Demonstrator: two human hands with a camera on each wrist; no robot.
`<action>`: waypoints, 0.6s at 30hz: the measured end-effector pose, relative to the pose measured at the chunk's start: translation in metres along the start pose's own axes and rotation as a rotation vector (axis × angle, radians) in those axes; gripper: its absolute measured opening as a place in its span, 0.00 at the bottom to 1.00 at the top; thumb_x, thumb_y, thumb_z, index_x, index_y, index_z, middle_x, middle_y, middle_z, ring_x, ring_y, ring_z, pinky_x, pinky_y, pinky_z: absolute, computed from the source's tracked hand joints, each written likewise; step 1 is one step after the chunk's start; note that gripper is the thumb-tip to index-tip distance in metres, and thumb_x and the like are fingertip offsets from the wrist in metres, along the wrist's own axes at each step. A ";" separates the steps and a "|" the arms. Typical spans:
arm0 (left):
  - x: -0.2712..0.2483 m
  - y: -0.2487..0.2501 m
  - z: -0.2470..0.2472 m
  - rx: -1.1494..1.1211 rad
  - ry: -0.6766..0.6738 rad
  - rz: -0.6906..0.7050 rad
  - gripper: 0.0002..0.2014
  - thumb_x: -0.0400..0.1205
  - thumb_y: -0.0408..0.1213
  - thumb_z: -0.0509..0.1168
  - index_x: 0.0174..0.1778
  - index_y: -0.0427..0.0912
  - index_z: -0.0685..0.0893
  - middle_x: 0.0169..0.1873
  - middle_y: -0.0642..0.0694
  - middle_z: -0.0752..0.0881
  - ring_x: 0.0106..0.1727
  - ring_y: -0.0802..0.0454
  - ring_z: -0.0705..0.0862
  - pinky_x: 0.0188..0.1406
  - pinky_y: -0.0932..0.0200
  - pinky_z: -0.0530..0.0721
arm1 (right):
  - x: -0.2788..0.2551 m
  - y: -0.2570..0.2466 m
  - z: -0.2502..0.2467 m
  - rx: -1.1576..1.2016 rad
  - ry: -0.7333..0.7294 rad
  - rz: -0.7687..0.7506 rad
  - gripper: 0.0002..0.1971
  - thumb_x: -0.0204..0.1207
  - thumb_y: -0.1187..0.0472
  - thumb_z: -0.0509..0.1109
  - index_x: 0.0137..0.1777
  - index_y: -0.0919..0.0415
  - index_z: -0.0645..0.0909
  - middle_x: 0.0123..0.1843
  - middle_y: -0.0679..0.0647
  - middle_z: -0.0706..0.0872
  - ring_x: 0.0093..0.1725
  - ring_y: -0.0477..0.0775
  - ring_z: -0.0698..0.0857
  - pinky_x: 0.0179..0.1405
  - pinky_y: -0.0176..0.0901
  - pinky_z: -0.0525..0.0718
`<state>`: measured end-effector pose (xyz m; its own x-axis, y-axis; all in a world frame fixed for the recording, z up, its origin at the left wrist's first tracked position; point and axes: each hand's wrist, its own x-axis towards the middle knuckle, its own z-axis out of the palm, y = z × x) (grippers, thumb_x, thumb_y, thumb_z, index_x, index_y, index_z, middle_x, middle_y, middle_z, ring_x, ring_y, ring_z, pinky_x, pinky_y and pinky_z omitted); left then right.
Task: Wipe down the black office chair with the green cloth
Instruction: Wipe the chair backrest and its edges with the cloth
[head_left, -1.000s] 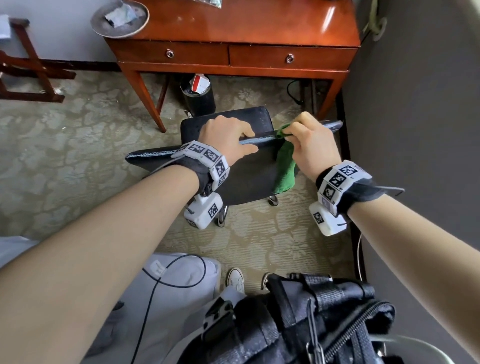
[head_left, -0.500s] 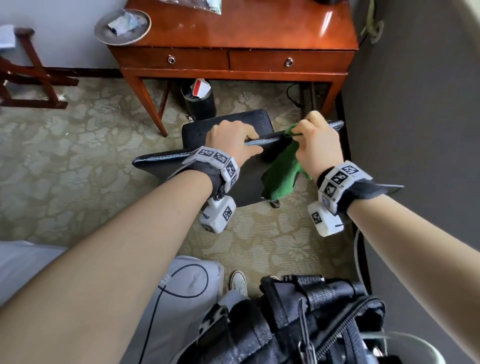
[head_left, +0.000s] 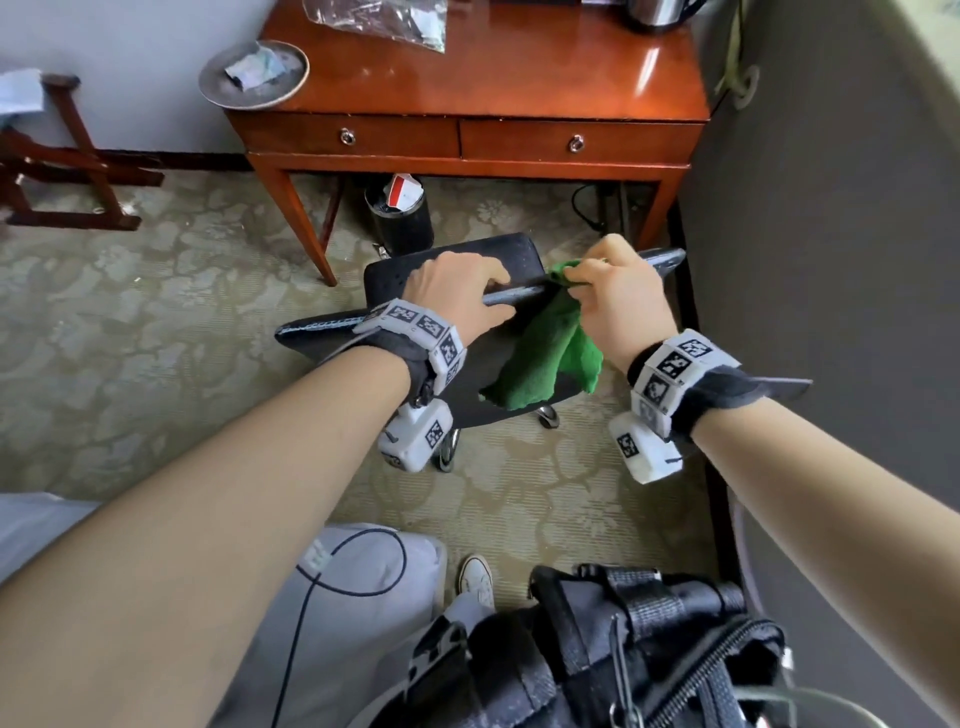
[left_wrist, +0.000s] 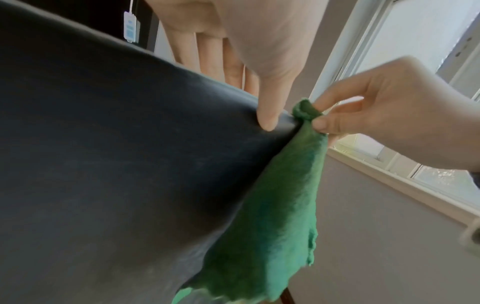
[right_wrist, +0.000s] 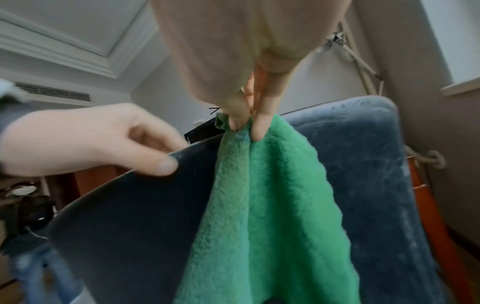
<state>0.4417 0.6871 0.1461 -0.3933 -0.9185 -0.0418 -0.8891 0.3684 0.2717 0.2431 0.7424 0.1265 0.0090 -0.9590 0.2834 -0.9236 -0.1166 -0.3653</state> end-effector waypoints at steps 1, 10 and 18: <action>-0.003 -0.007 -0.002 0.012 0.005 -0.008 0.18 0.77 0.56 0.72 0.62 0.59 0.86 0.56 0.52 0.89 0.57 0.43 0.86 0.52 0.50 0.85 | 0.003 0.007 -0.003 0.002 0.015 0.018 0.11 0.74 0.73 0.71 0.54 0.66 0.88 0.49 0.62 0.80 0.43 0.67 0.83 0.42 0.55 0.84; -0.011 -0.020 -0.004 0.023 0.027 -0.060 0.13 0.77 0.56 0.72 0.54 0.57 0.90 0.50 0.51 0.92 0.55 0.43 0.87 0.55 0.47 0.85 | 0.006 -0.034 0.015 -0.016 -0.049 -0.079 0.02 0.72 0.71 0.70 0.43 0.69 0.79 0.44 0.64 0.80 0.35 0.70 0.82 0.32 0.56 0.81; -0.017 -0.023 -0.004 -0.018 0.032 -0.065 0.14 0.78 0.56 0.73 0.56 0.56 0.90 0.53 0.50 0.91 0.56 0.42 0.87 0.55 0.47 0.85 | 0.016 -0.009 -0.004 -0.118 -0.122 0.028 0.05 0.72 0.70 0.69 0.48 0.67 0.79 0.47 0.63 0.80 0.42 0.69 0.82 0.40 0.56 0.81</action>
<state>0.4700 0.6932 0.1445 -0.3265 -0.9447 -0.0292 -0.9083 0.3051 0.2863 0.2499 0.7294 0.1381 0.0224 -0.9865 0.1622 -0.9626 -0.0651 -0.2631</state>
